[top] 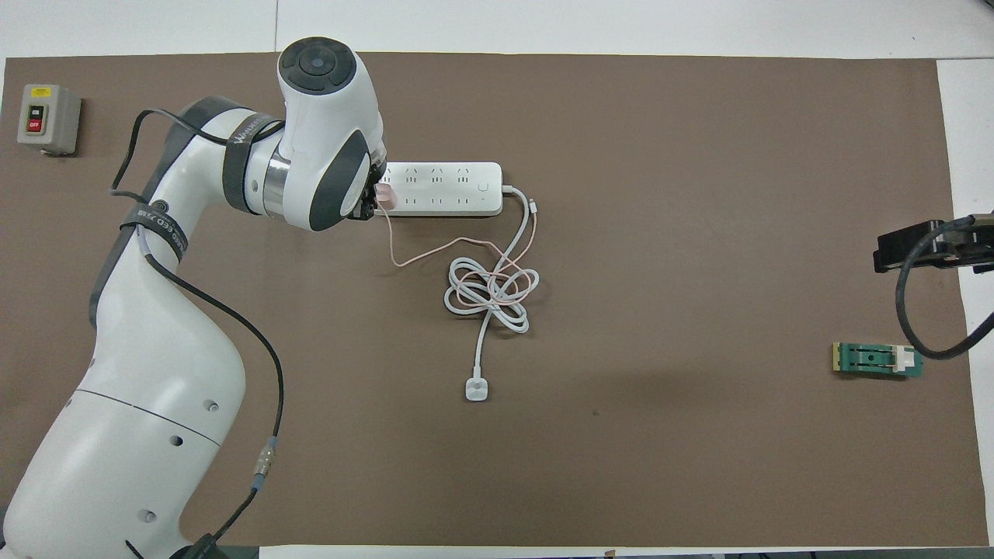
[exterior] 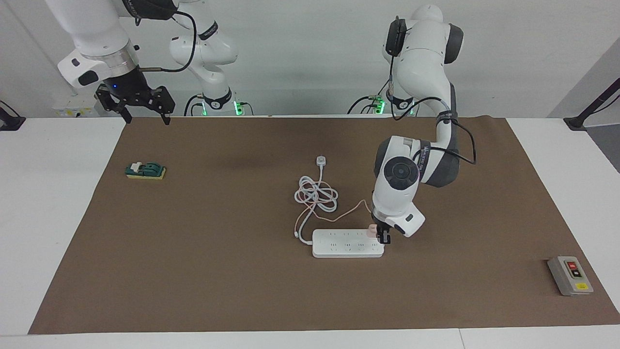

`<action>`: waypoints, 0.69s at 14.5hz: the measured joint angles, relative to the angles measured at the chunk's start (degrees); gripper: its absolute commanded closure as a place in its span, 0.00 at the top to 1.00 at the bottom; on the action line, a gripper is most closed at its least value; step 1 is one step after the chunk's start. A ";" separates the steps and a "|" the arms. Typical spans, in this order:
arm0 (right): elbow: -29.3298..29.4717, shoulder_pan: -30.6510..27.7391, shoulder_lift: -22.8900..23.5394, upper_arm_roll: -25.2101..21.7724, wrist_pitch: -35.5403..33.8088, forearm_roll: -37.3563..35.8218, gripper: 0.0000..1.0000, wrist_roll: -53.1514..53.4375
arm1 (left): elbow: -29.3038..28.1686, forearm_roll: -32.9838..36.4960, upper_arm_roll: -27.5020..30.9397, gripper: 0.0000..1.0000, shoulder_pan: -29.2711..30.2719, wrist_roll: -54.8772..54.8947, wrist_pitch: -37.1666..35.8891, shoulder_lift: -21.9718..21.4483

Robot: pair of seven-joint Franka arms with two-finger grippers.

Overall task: Plug charger into power strip
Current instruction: 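Press the charger into the nearest power strip socket with the left gripper, then open the left gripper and pull it back from the charger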

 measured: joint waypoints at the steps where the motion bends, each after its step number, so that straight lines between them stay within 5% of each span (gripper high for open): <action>1: 0.00 0.00 0.00 0.00 0.00 0.00 1.00 0.00 | 0.00 0.00 0.00 0.00 0.00 0.01 0.00 0.00; 6: 0.00 0.00 0.00 0.00 0.00 0.00 1.00 0.00 | 0.02 -0.01 0.02 0.00 0.00 0.52 0.00 0.00; 7: 0.00 0.00 0.00 0.00 0.00 0.00 1.00 0.00 | 0.03 -0.02 0.02 0.11 0.01 0.70 -0.01 0.00; 8: 0.00 0.00 0.00 0.00 0.00 0.00 1.00 0.00 | 0.07 -0.05 0.02 0.59 0.02 1.23 -0.01 -0.01; 10: 0.00 0.00 0.00 0.00 0.00 0.00 1.00 0.00 | 0.19 -0.23 0.10 0.98 0.15 3.09 -0.02 -0.27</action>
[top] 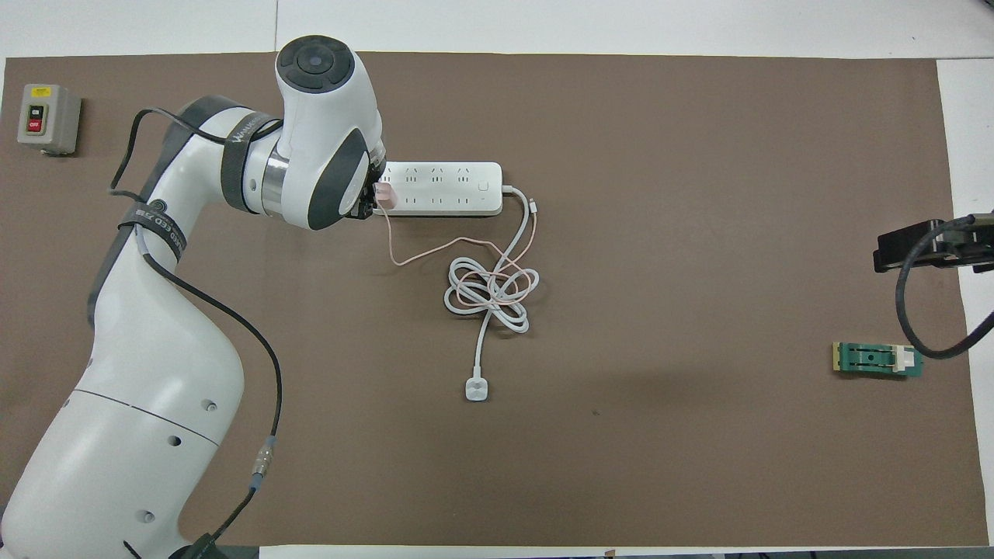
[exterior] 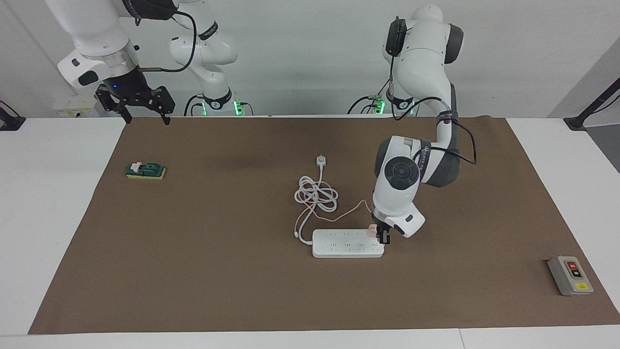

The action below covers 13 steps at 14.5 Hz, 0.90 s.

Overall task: Plug charger into power strip
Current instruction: 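Open the left gripper and pull it back from the charger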

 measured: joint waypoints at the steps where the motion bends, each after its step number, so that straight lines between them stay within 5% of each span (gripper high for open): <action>1: 0.00 0.00 0.00 0.00 0.00 0.00 1.00 0.00 | 0.14 0.00 0.26 1.00 0.16 0.88 -0.21 -0.60; 8: 0.00 0.05 0.00 0.02 0.00 0.18 1.00 0.00 | 0.78 -0.79 0.70 1.00 2.95 9.10 -5.55 -8.48; 13: 0.00 0.11 0.00 0.13 0.00 0.50 1.00 0.00 | 0.91 -0.78 1.06 1.00 5.88 30.88 -12.46 -14.76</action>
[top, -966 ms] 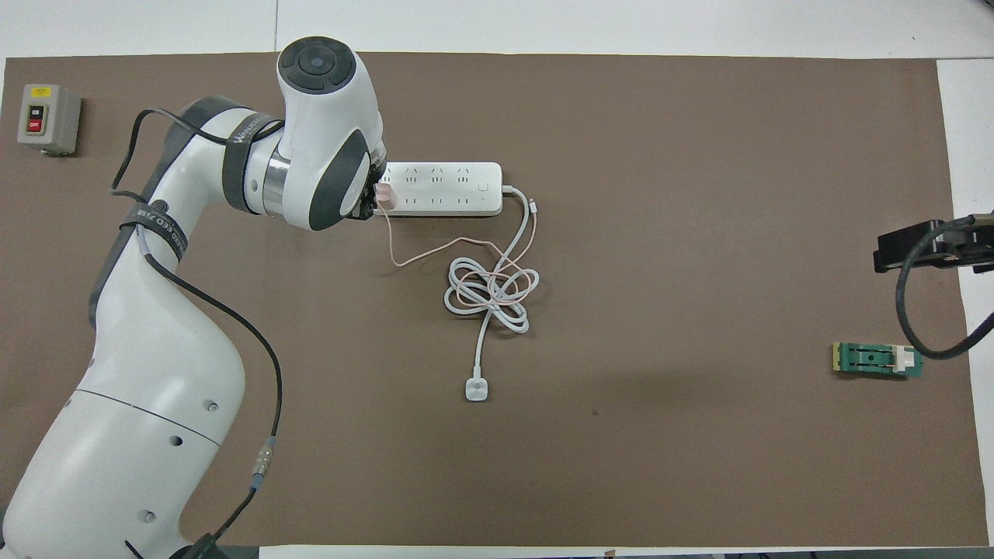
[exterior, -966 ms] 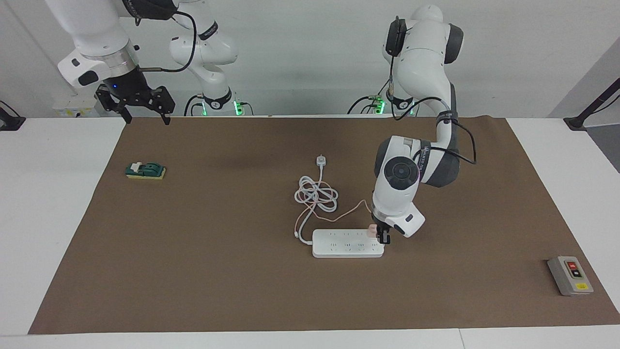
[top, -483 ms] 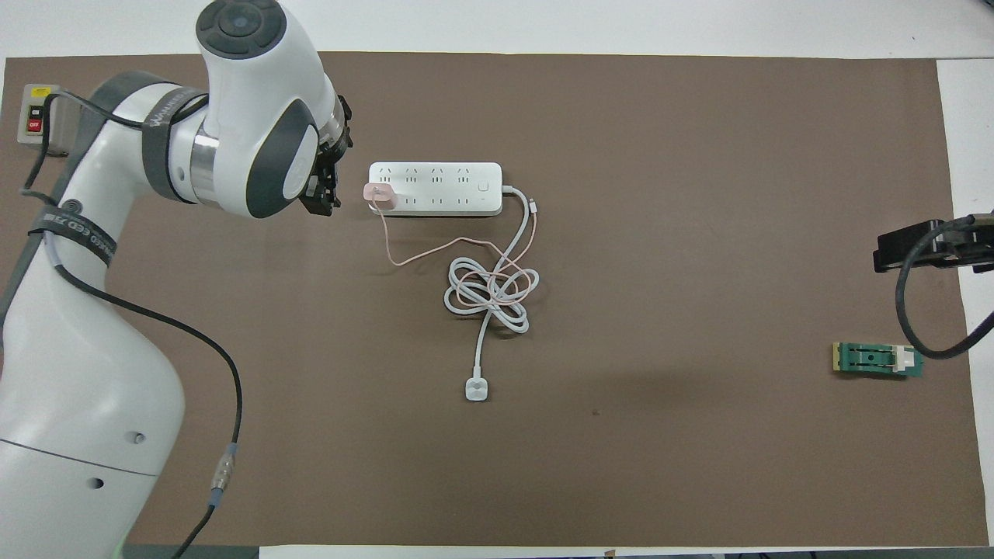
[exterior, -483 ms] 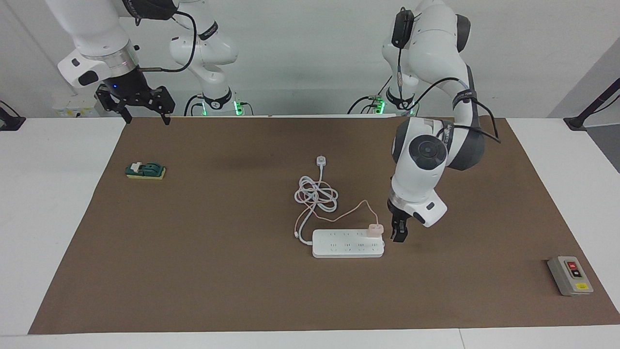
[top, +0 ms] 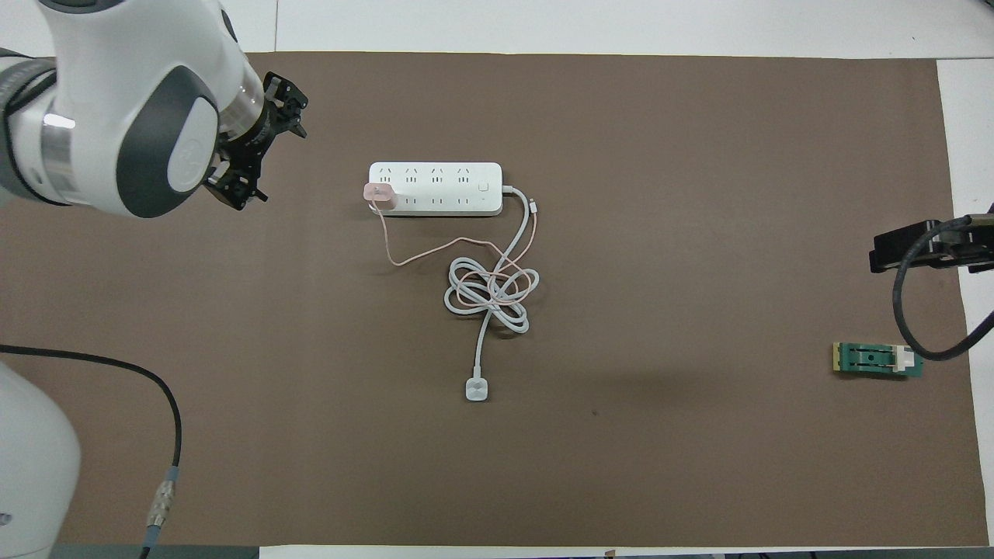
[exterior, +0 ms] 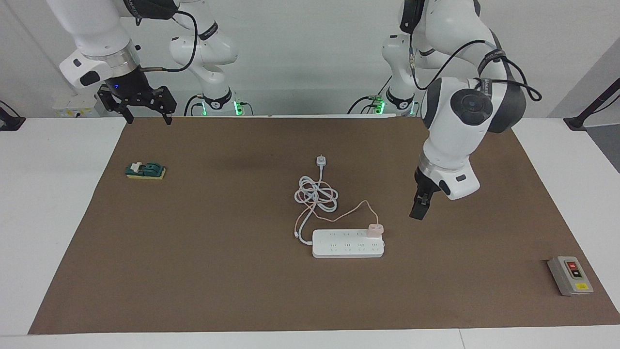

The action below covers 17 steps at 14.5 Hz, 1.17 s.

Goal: Plug charger into power strip

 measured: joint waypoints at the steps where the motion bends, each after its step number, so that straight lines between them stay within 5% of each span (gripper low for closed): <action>1: 0.00 0.00 0.00 0.01 0.00 0.00 1.00 0.00 | 0.03 0.00 0.08 1.00 1.49 5.37 -1.81 -1.67; 6: 0.00 0.00 -0.01 0.02 0.00 0.02 1.00 0.00 | -0.95 -0.01 0.17 1.00 11.13 31.56 -9.94 -9.25; 9: 0.00 0.00 -0.01 0.02 0.00 0.02 1.00 0.00 | -8.38 -0.02 0.17 1.00 16.35 47.75 -11.60 -16.38; 14: 0.00 0.02 -0.01 0.18 0.00 0.03 1.00 0.00 | -22.78 -0.02 -0.07 0.99 16.94 54.35 -11.12 -28.53; 17: 0.00 0.03 -0.01 0.48 0.00 0.03 1.00 0.00 | -25.63 -0.02 0.01 0.99 17.42 57.47 -11.50 -32.21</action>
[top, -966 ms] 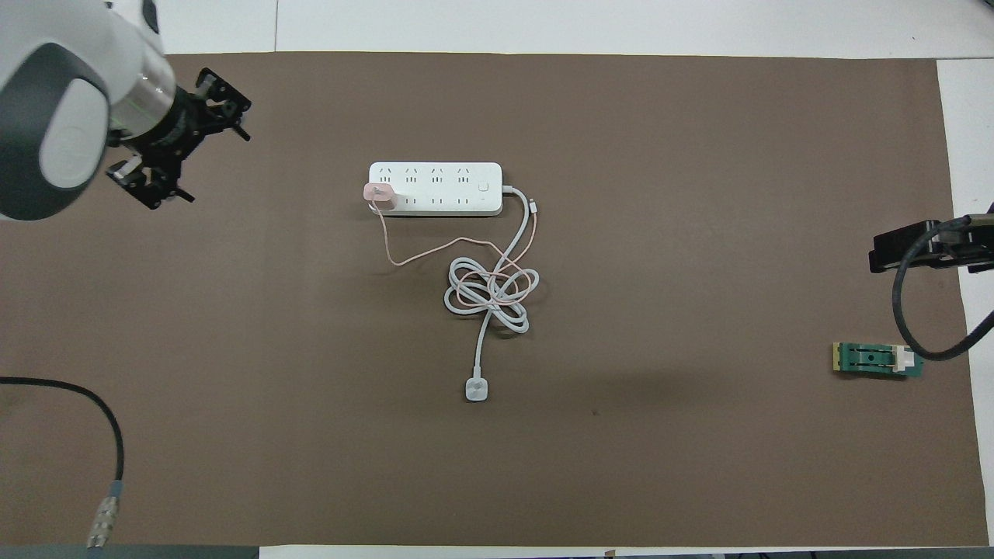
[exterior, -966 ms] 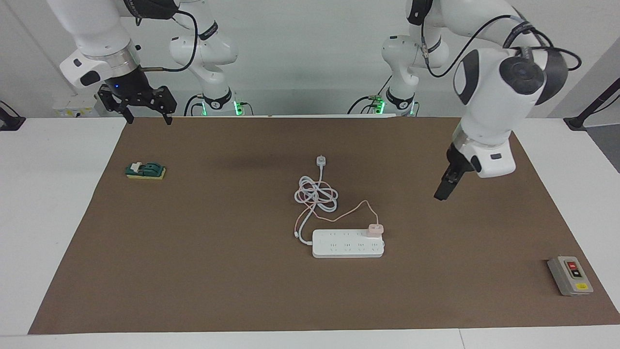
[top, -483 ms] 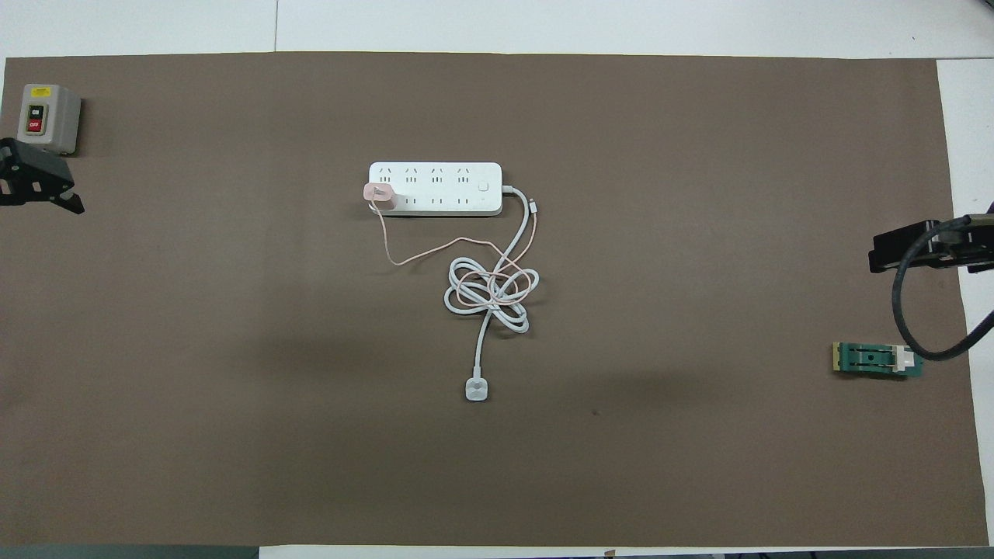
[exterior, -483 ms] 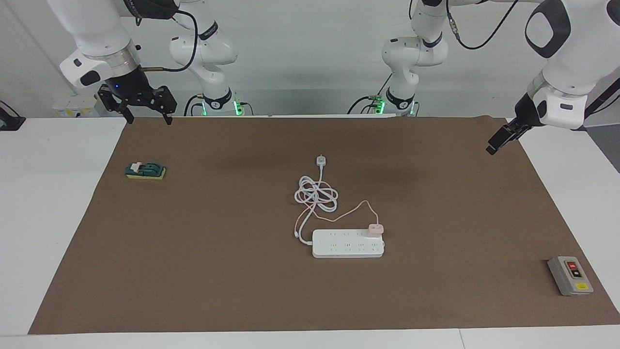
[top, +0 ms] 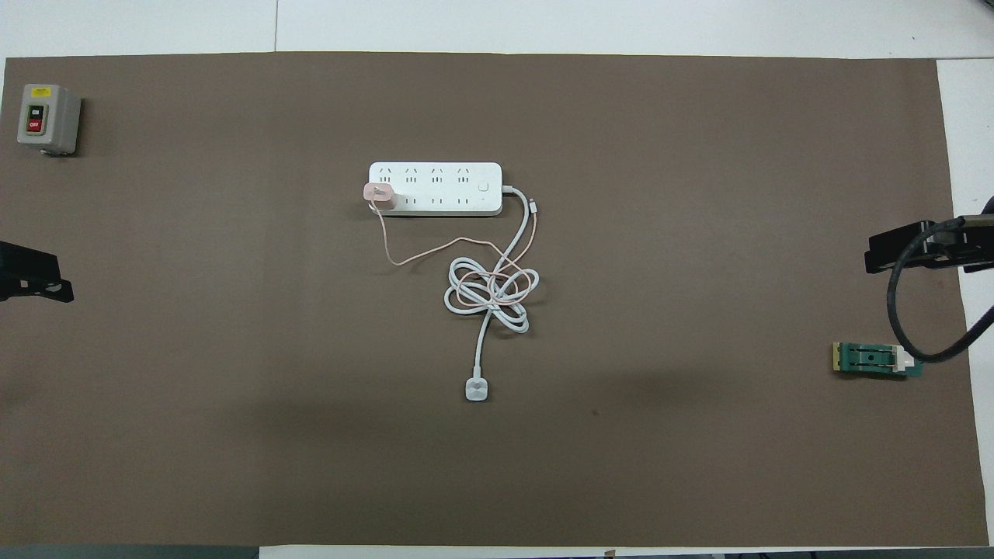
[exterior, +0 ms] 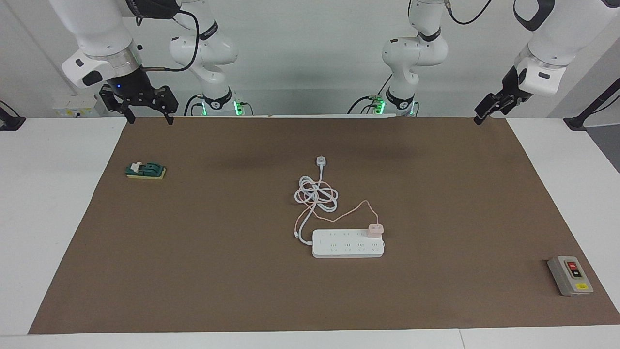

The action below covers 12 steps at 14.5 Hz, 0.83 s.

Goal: Plug charger into power strip

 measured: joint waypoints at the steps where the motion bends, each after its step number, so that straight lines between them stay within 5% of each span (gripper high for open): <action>1: 0.00 0.00 0.00 0.04 0.00 0.00 1.00 0.00 | -0.23 0.00 0.07 1.00 0.39 2.49 -0.32 -0.82; 12: 0.00 0.01 -0.01 0.24 0.00 0.00 1.00 0.00 | -0.05 -0.58 -0.57 1.00 1.54 9.76 3.21 -0.48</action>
